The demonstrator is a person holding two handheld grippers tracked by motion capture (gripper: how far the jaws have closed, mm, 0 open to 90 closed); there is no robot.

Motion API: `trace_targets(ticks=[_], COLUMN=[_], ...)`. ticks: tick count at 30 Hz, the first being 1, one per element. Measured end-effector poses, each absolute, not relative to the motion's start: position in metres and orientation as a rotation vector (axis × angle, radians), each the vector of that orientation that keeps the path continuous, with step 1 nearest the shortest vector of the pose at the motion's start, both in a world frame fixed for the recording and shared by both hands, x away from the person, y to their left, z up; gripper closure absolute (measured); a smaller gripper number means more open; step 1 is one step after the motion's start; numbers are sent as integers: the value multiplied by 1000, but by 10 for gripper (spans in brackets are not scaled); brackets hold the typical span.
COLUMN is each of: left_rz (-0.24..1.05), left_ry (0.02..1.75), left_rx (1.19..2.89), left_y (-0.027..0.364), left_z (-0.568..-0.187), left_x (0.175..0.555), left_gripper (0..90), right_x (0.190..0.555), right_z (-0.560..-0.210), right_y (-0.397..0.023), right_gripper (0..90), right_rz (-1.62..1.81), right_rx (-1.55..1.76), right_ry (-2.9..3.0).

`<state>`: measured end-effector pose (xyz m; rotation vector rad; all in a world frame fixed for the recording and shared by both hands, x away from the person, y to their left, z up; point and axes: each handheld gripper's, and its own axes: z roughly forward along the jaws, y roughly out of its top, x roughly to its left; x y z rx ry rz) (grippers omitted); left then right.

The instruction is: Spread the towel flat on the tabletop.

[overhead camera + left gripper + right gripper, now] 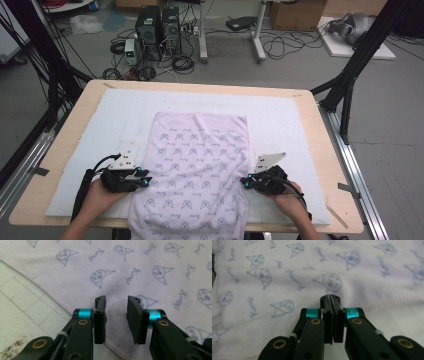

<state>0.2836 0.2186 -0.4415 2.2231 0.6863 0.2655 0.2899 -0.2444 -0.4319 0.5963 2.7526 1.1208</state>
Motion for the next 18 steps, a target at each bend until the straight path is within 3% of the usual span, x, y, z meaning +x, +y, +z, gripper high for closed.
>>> trace_targets(ticks=[4,12,15,18], left_rz=[265,287,295,299], left_ry=[686,689,689,671], left_rx=[2226,2245,2242,2247], left_y=[218,220,221,223], left_z=[-441,-440,-440,-440], left_x=[284,280,281,280], left_gripper=[682,610,662,816], right_x=[286,272,270,267], right_z=[-433,-429,-440,-442], right_y=[-258,-247,-240,-242], right_gripper=[895,745,733,767], right_rz=[1044,1163,1146,1188], right_rx=[620,556,543,570], right_ry=[2773,2754,2793,2786])
